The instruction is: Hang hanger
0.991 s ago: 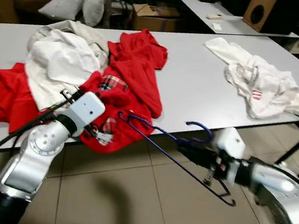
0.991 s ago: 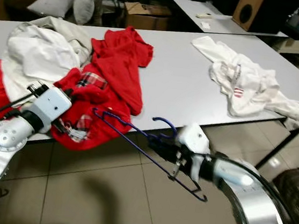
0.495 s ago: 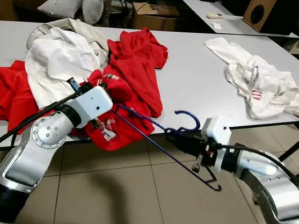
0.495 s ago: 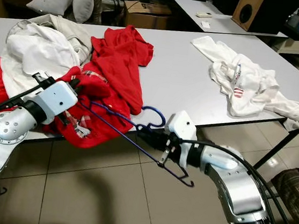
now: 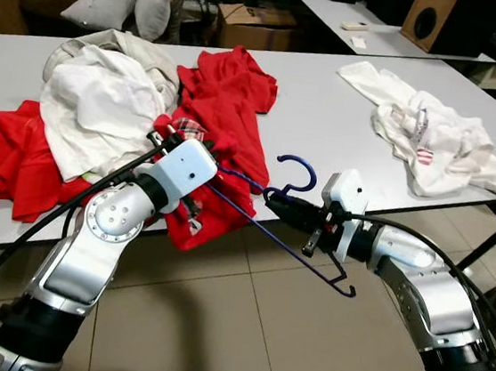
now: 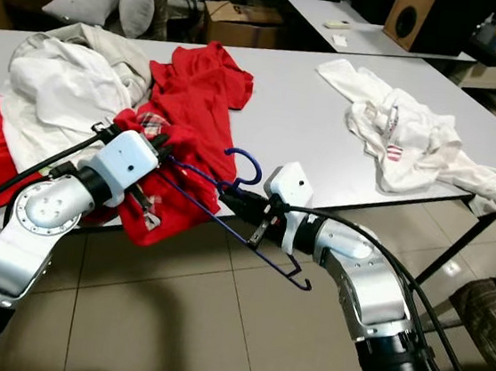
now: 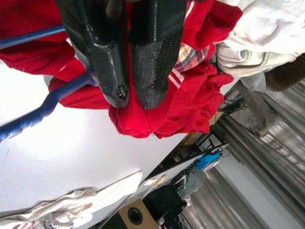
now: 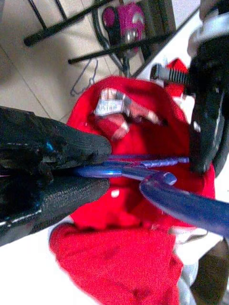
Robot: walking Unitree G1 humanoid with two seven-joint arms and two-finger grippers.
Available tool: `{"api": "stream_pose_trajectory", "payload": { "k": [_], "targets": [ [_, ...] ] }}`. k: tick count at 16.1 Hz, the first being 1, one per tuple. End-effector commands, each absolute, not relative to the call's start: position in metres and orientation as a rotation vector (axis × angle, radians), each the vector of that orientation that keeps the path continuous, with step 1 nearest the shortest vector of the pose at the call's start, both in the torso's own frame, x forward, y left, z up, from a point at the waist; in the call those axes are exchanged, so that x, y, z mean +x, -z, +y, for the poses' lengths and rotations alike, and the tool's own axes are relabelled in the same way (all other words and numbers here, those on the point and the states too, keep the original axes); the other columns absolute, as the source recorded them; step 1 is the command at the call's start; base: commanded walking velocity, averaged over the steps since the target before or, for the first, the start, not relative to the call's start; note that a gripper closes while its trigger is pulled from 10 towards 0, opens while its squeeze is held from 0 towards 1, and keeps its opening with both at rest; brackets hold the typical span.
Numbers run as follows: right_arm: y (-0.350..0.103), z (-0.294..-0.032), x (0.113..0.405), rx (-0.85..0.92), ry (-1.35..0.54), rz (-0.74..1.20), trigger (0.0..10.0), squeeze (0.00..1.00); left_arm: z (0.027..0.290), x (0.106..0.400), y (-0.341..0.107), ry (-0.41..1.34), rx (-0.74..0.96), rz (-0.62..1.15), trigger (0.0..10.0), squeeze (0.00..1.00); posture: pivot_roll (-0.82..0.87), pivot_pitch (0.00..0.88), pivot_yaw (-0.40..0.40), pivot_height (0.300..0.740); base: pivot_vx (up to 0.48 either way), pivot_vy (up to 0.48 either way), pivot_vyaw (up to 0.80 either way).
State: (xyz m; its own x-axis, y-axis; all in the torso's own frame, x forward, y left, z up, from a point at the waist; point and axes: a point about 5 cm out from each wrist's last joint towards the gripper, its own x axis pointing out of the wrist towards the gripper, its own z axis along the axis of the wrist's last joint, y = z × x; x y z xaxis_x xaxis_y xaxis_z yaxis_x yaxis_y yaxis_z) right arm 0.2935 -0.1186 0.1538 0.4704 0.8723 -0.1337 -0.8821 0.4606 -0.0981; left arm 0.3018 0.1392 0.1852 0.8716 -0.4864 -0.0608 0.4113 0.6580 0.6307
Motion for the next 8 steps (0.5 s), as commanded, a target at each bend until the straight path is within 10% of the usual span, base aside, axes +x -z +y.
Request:
{"api": "stream_pose_trajectory", "payload": {
  "k": [1, 3, 4, 5, 6, 7, 8],
  "targets": [
    [-0.158, -0.113, 0.294, -0.177, -1.122, 0.047, 10.0, 0.00, 0.130, 0.304, -0.189, 0.552, 0.689, -0.128, 0.0, 0.00, 0.08, 0.000, -0.049, 0.740, 0.000, 0.000, 0.00],
    [-0.156, -0.103, 0.295, -0.205, -1.167, 0.044, 10.0, 0.00, 0.126, 0.309, -0.190, 0.582, 0.715, -0.116, 0.0, 0.00, 0.08, 0.000, -0.051, 0.740, 0.000, 0.000, 0.00],
    [-0.159, -0.100, 0.298, -0.192, -1.165, 0.025, 10.0, 0.00, 0.125, 0.311, -0.189, 0.591, 0.726, -0.103, 3.4, 0.00, 0.08, 0.000, -0.051, 0.740, 0.000, 0.000, 0.00],
    [-0.162, -0.099, 0.300, -0.175, -1.158, 0.005, 10.0, 0.00, 0.125, 0.312, -0.188, 0.591, 0.711, -0.093, 10.0, 0.00, 0.08, 0.000, -0.051, 0.740, 0.000, 0.000, 0.00],
    [-0.163, -0.098, 0.301, -0.163, -1.151, -0.010, 10.0, 0.00, 0.124, 0.310, -0.187, 0.608, 0.658, -0.078, 10.0, 0.11, 0.08, 0.000, -0.048, 0.740, 0.000, 0.000, 0.00],
    [-0.163, -0.099, 0.302, -0.153, -1.145, -0.018, 10.0, 0.00, 0.125, 0.309, -0.185, 0.625, 0.607, -0.060, 10.0, 1.00, 0.08, 0.000, -0.047, 0.740, 0.000, 0.000, 0.00],
    [-0.163, -0.100, 0.302, -0.145, -1.141, -0.021, 10.0, 0.00, 0.127, 0.308, -0.182, 0.644, 0.583, -0.030, 10.0, 1.00, 0.09, 0.000, -0.047, 0.740, 0.000, 0.000, 0.00]
  ]
}}
